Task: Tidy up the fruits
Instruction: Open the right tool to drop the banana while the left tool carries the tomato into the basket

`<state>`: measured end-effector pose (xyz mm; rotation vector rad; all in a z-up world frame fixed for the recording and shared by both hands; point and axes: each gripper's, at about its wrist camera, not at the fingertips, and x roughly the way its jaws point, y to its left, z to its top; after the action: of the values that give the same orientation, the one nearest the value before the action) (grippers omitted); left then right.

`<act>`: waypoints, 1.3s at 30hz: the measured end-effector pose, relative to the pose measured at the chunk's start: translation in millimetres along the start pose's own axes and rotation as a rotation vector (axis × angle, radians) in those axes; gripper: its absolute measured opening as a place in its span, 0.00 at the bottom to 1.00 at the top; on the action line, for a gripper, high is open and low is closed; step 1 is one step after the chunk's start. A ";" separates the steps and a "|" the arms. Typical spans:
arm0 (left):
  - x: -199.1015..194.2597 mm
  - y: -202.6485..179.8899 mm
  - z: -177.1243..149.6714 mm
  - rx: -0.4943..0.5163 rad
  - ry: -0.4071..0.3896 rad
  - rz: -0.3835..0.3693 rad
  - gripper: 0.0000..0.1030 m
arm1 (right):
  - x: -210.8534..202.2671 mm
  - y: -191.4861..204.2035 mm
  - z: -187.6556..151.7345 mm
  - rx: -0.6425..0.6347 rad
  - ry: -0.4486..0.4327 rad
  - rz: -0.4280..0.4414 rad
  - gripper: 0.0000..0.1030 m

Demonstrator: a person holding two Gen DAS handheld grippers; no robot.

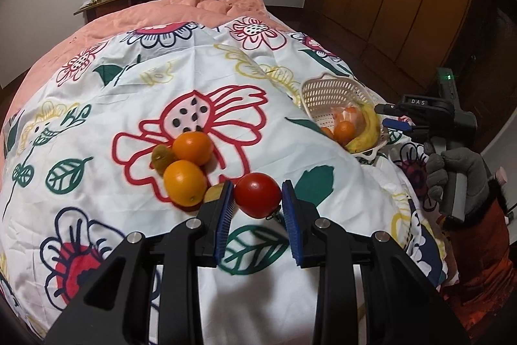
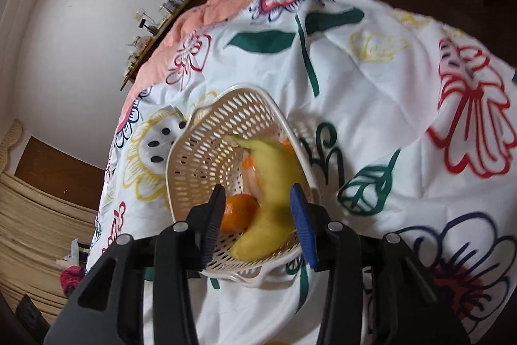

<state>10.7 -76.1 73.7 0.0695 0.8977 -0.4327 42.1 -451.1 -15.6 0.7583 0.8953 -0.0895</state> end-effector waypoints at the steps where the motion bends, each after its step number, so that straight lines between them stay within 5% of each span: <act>1: 2.0 -1.5 2.0 0.003 0.003 -0.007 0.30 | -2.9 0.2 0.7 -0.005 -0.009 -0.004 0.42; 15: 45.7 -56.4 45.6 0.093 0.044 -0.078 0.30 | -24.6 -4.7 -1.6 -0.001 -0.075 0.028 0.42; 35: 138.0 -136.8 78.1 0.239 0.188 -0.083 0.30 | -23.5 -29.9 -6.7 0.029 -0.085 0.041 0.42; 39: 140.3 -136.8 79.3 0.230 0.197 -0.087 0.40 | -22.8 -33.6 -7.4 0.040 -0.082 0.042 0.42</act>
<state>92.0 -266.8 31.9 0.2886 1.0441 -0.6170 10.0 -476.6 -20.6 0.8050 0.8014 -0.1016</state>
